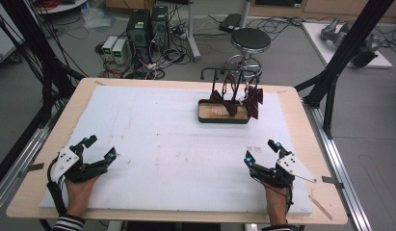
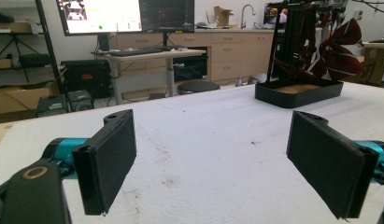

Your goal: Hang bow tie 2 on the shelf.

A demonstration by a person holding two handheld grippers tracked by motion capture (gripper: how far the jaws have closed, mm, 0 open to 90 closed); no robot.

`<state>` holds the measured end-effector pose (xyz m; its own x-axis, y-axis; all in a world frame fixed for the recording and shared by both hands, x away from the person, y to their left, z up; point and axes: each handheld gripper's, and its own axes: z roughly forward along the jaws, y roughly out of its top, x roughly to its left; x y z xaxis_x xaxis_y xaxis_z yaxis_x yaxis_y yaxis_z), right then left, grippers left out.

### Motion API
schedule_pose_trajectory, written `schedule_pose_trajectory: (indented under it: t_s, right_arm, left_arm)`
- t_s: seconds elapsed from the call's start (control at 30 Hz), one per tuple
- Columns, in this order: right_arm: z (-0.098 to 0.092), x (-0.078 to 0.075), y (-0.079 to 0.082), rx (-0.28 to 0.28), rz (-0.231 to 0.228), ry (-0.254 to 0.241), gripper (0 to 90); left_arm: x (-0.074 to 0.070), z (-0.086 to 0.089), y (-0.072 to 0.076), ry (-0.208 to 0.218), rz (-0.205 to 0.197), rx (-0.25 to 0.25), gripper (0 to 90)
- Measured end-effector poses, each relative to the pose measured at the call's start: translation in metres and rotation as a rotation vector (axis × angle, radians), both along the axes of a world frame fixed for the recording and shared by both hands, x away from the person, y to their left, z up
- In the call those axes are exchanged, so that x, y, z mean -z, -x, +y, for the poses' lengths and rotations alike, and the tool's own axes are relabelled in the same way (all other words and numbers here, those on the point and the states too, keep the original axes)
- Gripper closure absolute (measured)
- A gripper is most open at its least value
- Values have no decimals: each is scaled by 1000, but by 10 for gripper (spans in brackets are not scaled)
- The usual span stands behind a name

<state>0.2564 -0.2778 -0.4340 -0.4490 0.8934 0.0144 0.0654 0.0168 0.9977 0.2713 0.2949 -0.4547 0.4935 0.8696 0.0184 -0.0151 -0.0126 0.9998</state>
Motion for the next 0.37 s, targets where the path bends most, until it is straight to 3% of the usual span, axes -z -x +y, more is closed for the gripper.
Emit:
schedule_pose_trajectory:
  t_s: [0.17, 0.37]
  right_arm:
    - [-1, 17, -1, 16, -11, 2, 110]
    - [-1, 19, -1, 19, -29, 16, 110]
  left_arm:
    - [0, 0, 0, 0, 0, -1, 163]
    - [0, -1, 0, -1, 1, 0, 163]
